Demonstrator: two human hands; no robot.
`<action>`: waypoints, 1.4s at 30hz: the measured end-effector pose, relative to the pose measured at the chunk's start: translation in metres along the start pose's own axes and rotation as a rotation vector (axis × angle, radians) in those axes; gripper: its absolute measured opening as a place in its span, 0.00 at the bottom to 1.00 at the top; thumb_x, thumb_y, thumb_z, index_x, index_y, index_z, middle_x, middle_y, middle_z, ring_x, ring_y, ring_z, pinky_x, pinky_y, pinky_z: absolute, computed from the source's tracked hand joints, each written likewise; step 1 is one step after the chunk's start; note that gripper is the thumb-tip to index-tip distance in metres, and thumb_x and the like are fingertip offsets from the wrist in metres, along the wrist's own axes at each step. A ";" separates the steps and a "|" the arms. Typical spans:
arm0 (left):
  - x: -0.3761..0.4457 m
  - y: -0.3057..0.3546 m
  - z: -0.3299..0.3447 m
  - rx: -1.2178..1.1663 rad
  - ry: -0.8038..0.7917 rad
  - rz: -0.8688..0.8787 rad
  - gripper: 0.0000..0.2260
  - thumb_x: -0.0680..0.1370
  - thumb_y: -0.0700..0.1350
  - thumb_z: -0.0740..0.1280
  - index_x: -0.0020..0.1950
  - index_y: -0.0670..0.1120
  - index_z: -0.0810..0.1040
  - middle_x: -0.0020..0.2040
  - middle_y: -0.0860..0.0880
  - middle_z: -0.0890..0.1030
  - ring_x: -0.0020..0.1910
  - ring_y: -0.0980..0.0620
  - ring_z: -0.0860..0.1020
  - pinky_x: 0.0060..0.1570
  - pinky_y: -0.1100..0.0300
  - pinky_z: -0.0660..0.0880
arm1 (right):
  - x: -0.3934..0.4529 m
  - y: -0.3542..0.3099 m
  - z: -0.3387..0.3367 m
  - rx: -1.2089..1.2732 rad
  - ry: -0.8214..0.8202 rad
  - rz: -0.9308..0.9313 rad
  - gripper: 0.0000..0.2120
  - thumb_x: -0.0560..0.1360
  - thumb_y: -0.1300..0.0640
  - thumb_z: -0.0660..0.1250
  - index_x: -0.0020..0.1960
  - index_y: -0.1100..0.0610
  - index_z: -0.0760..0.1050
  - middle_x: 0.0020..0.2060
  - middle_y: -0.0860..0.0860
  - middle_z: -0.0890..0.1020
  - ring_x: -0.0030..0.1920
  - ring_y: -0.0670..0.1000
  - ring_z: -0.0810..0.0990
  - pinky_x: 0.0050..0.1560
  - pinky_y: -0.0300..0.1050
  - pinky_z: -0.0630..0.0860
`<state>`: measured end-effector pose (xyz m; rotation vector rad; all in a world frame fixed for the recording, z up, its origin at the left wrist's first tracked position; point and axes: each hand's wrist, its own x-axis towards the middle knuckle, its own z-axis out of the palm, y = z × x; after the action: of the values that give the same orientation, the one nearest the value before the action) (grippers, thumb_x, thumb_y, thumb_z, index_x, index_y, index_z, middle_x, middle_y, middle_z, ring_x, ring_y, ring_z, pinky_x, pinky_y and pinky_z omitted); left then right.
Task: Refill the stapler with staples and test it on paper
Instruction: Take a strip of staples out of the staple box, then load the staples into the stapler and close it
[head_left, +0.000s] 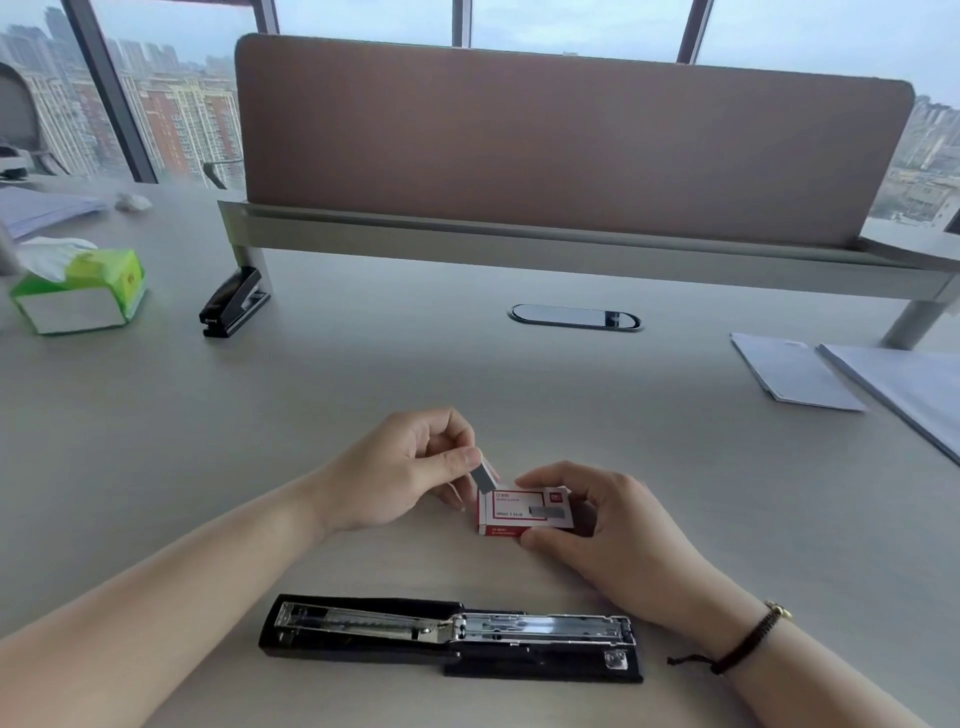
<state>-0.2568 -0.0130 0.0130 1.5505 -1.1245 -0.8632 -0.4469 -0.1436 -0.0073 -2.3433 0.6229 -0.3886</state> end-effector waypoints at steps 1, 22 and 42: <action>0.000 0.001 0.001 -0.013 0.025 -0.005 0.07 0.80 0.35 0.65 0.42 0.40 0.75 0.45 0.28 0.81 0.37 0.46 0.81 0.40 0.57 0.80 | -0.001 0.000 0.000 0.012 0.003 -0.002 0.18 0.67 0.47 0.77 0.56 0.39 0.80 0.49 0.38 0.85 0.48 0.37 0.82 0.51 0.33 0.78; -0.010 0.026 0.010 -0.296 -0.036 -0.155 0.04 0.70 0.41 0.72 0.38 0.41 0.82 0.34 0.41 0.82 0.29 0.49 0.79 0.31 0.61 0.80 | -0.005 -0.026 0.003 -0.107 0.479 -0.363 0.05 0.67 0.53 0.77 0.41 0.52 0.83 0.37 0.44 0.81 0.38 0.42 0.77 0.39 0.35 0.73; -0.053 0.044 0.061 0.752 -0.186 0.171 0.12 0.70 0.62 0.72 0.49 0.58 0.83 0.40 0.62 0.82 0.45 0.63 0.79 0.36 0.74 0.71 | -0.071 -0.014 -0.041 0.000 -0.091 -0.083 0.05 0.66 0.46 0.76 0.39 0.45 0.83 0.40 0.42 0.82 0.45 0.46 0.79 0.45 0.39 0.76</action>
<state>-0.3398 0.0160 0.0406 1.9493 -1.8255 -0.4874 -0.5195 -0.1183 0.0246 -2.3773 0.4840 -0.3166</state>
